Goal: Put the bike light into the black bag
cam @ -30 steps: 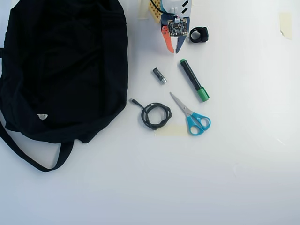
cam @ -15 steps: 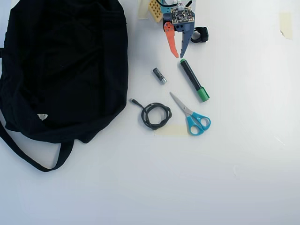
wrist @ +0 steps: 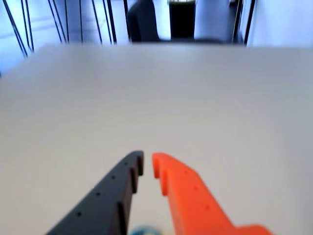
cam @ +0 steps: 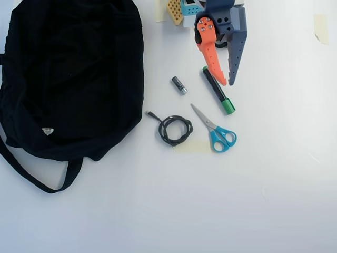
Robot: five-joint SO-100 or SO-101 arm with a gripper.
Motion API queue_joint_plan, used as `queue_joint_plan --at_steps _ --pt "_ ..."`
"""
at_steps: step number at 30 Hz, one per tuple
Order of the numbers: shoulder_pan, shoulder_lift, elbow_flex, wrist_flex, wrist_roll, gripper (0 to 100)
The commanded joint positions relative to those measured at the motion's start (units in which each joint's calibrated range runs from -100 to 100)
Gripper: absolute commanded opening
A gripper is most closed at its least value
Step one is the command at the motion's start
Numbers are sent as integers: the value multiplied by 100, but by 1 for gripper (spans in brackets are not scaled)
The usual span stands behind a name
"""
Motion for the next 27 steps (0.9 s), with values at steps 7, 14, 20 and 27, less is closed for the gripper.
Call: queue_joint_plan --at_steps 7,14,20,27 --pt "271 3052 -3926 -162 72 2" --pt "458 3973 -4654 -170 497 2" --pt "757 4022 -4555 -119 455 2" --pt "735 3890 -3944 -110 518 2"
